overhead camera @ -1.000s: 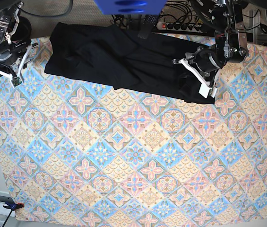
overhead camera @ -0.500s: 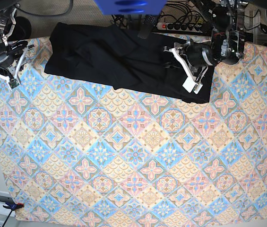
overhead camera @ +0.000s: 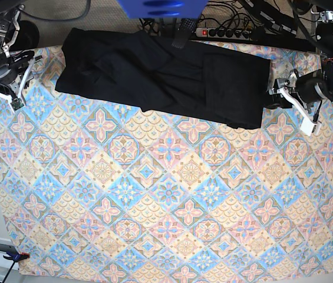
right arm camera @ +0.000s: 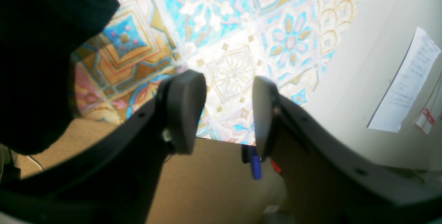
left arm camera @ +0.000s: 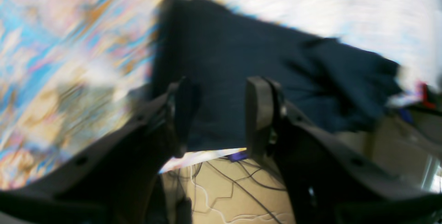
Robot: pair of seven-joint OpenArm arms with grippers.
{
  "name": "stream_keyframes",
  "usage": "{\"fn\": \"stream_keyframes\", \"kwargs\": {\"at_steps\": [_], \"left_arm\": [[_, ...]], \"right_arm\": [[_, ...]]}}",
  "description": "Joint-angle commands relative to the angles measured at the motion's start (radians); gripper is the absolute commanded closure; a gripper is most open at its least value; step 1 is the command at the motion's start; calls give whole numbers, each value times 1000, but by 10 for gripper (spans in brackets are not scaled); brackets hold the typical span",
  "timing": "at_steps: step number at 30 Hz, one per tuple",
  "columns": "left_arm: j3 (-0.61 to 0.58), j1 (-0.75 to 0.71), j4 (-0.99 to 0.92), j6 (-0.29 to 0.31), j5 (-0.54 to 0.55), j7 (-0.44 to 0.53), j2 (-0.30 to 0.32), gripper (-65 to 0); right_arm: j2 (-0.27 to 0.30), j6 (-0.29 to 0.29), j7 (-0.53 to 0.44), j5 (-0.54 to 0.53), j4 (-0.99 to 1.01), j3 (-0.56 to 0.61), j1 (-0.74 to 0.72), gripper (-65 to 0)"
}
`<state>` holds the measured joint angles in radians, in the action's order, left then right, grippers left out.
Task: Fold the T-shirt properly
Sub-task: 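Push the strip's end toward the right gripper with the left gripper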
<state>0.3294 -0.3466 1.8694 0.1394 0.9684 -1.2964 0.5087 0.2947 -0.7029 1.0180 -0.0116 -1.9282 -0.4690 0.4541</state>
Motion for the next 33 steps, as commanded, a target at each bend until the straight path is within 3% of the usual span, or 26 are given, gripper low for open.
{"fn": "stream_keyframes", "kwargs": {"at_steps": [1, 8, 13, 17, 22, 25, 29, 33], "left_arm": [[-17, 37, -12, 4, -19, 16, 9, -252], [-227, 183, -212, 4, -246, 97, -129, -252], [-436, 237, -284, 1, -299, 137, -204, -252], [-505, 232, -287, 1, -317, 150, -235, -252], [-514, 209, -278, 1, -312, 145, -224, -251], [-514, 174, -215, 1, -312, 148, -152, -251], [-504, 116, -110, 1, -312, 146, -66, -251], [-431, 53, -46, 1, -314, 146, -14, -251]], "right_arm": [[14, 5, -8, -3, -15, -4, 1, -251], [14, 5, -5, -3, -14, -4, 1, -251], [14, 5, -3, -3, -14, -4, 1, -251], [14, 5, -3, -3, -14, -4, 4, -251], [14, 5, -3, -3, -14, -4, 7, -251], [16, 5, 14, -8, -12, -3, 22, -252], [19, 5, 75, -147, -9, -3, 42, -272], [64, 5, 107, -299, -7, -6, 59, -288]]}}
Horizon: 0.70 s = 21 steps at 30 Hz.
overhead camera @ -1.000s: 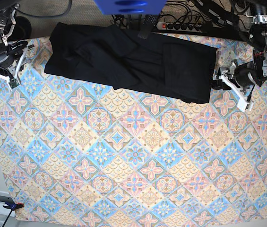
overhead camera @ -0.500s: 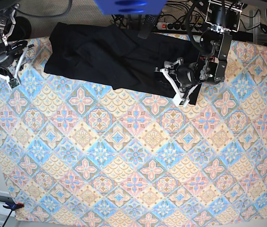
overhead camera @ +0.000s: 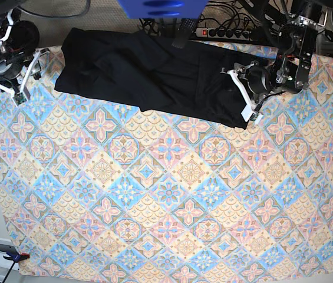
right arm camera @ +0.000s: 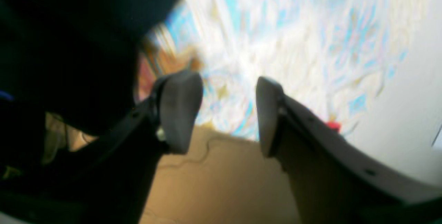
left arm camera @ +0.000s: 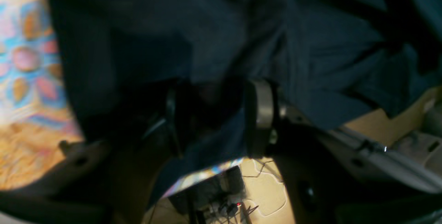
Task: Fold the T-shirt properly
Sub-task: 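Push the strip's end toward the right gripper with the left gripper, then grasp the strip's other end with the right gripper and pull it inward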
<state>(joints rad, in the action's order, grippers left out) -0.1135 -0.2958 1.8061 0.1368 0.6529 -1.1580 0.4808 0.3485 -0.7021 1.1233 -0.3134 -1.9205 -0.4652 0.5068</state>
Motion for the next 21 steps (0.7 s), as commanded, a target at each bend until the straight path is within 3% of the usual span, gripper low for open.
{"fn": "stream_keyframes", "kwargs": {"at_steps": [1, 4, 13, 21], "left_arm": [[28, -7, 17, 4, 2, 8, 20, -251], [62, -16, -6, 4, -8, 8, 34, -251], [67, -7, -116, 4, -6, 13, 32, -251], [67, -6, -116, 4, -5, 13, 32, -251]], "right_arm": [[10, 4, 4, -20, -15, -10, 6, -289], [10, 4, 4, -68, -4, -8, 8, -289], [7, 4, 5, -73, 79, 39, 10, -296], [-33, 4, 5, -138, 100, 153, 3, -444]]}}
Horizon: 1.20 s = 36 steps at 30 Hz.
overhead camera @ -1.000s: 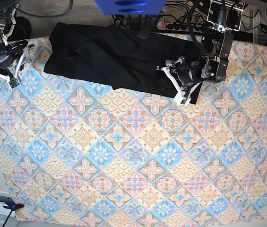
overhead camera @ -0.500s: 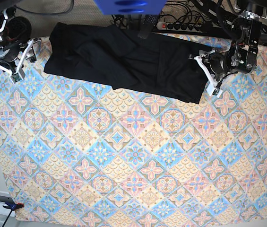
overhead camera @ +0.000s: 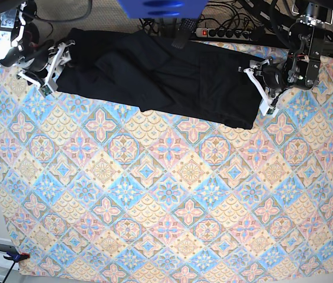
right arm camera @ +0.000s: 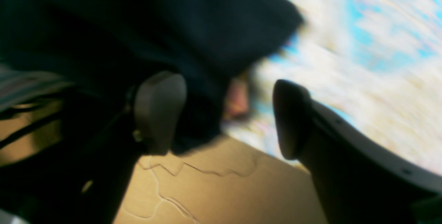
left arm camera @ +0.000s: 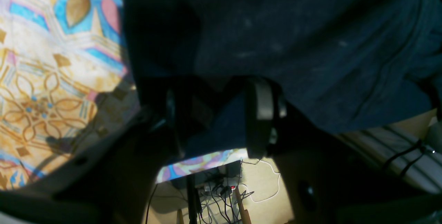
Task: Fold the T-shirt properly
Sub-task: 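Grasp the strip's other end with the right gripper and pull it inward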
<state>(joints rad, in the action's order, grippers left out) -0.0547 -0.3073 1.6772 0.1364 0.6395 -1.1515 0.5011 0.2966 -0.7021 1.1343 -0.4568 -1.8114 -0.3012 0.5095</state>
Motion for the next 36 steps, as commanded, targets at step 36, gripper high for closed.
{"fn": "stream_keyframes", "kwargs": {"at_steps": [36], "left_arm": [[8, 4, 16, 6, 12, 6, 11, -251]], "right_arm": [[-78, 4, -63, -270, 370, 53, -88, -453]]}}
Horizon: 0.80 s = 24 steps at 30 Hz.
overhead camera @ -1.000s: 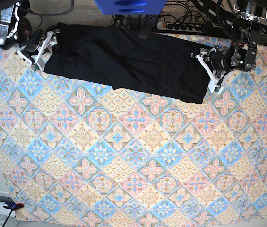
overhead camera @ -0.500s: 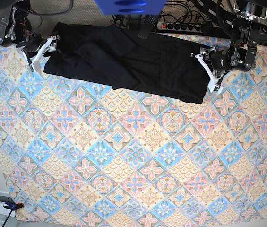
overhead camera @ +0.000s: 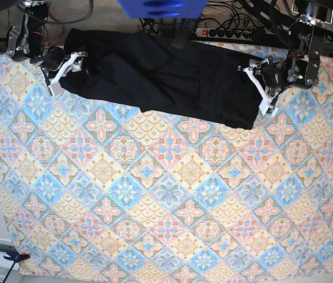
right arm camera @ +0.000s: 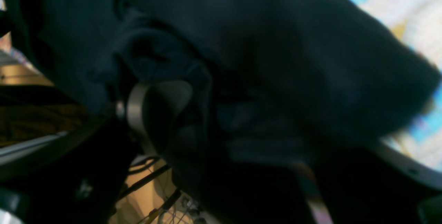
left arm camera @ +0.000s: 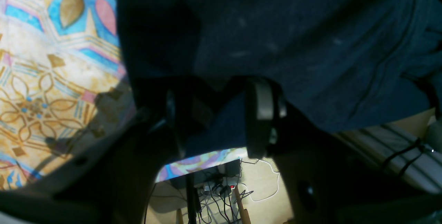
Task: Fold the T-shirt properly
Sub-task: 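Grasp the strip's other end with the right gripper and pull it inward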
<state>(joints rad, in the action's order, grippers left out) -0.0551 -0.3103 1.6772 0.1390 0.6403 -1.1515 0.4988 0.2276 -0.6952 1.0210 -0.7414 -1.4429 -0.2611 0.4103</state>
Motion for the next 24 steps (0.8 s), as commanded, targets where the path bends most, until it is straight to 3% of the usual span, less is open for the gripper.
{"fn": "stream_keyframes", "kwargs": {"at_steps": [1, 5, 9, 10, 13, 19, 24], "left_arm": [[8, 7, 16, 3, 11, 6, 13, -251], [10, 9, 18, 3, 11, 6, 13, -251], [10, 9, 18, 3, 11, 6, 13, -251], [10, 9, 18, 3, 11, 6, 13, -250], [11, 20, 19, 3, 13, 6, 13, -220], [11, 35, 19, 3, 16, 6, 11, -181], [11, 30, 64, 3, 17, 6, 8, -176]], "right_arm": [[-10, -3, 51, 15, 1, 21, 11, -436], [-10, -3, 51, 16, 3, 36, 11, -272], [-10, -3, 52, 18, 40, 30, 8, -25], [-10, -3, 52, 18, 52, 30, 2, 0], [-9, -3, 52, 18, 64, 26, -47, -11], [-3, -3, 60, 21, 64, -111, -104, -4], [63, -3, 92, 116, 93, -163, -212, -4]]}}
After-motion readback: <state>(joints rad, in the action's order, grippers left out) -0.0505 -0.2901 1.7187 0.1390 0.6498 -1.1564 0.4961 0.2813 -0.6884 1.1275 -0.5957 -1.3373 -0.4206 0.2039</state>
